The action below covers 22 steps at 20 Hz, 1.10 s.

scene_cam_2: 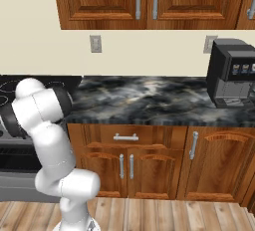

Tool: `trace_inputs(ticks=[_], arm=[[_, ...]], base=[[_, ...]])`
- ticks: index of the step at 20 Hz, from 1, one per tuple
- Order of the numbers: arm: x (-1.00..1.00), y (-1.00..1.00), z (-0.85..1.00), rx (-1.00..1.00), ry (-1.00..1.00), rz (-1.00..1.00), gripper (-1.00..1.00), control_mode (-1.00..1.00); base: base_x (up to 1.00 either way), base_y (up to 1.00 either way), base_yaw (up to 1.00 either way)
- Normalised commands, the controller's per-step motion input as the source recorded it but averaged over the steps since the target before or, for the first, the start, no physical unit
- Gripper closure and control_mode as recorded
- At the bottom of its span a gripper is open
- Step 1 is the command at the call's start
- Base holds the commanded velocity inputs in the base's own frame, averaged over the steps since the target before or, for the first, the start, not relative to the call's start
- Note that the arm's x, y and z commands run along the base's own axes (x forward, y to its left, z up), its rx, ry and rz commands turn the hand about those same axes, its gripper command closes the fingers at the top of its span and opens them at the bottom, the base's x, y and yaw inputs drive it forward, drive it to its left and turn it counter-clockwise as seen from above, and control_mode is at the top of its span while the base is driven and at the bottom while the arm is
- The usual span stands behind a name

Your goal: Move the pot and pan from the stove into the sink.

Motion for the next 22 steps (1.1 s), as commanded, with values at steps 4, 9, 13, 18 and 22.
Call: trace_inputs(ticks=[4,9,13,18,22], arm=[[0.17,0.08,-0.24,0.00,0.00,-0.01,-1.00,-1.00],[0.20,0.14,-0.24,0.00,0.00,-0.02,-1.00,-1.00],[0.25,0.19,-0.17,0.00,-0.01,-0.02,-1.00,-1.00],[0.19,0.19,-0.13,-0.01,0.00,-0.03,1.00,-1.00],[0.13,0.15,-0.08,-0.01,0.00,-0.03,1.00,-1.00]], base=[[0.00,0.00,0.00],[0.00,0.00,0.00],[0.00,0.00,0.00],[0.00,0.00,0.00],[0.00,0.00,0.00]])
